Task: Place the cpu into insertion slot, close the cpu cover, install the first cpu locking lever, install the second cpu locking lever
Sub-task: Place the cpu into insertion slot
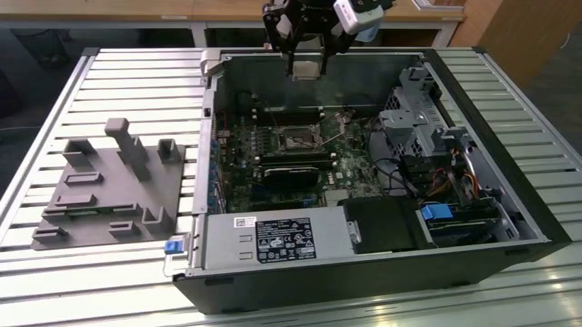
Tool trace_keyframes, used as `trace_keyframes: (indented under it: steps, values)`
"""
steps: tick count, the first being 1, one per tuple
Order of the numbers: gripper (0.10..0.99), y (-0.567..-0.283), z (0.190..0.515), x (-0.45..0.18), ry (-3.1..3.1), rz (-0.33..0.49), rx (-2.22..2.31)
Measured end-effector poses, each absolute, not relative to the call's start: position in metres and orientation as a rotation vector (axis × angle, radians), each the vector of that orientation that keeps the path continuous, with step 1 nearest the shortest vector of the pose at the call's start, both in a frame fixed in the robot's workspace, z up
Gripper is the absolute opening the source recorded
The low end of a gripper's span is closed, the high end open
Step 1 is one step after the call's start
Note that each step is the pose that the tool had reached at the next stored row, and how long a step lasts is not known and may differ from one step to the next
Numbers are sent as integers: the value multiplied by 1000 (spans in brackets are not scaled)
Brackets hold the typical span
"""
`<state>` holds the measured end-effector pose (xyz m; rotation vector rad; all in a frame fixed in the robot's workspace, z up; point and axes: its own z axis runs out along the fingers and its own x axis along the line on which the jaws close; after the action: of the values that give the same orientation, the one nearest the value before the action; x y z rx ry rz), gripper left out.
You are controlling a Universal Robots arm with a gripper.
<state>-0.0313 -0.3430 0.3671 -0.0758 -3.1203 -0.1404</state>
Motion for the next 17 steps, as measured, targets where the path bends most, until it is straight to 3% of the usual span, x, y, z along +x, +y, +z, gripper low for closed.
trace_keyframes:
  steps: [17]
  values:
    - [541, -343, 367, -31, -3119, -141, -167]
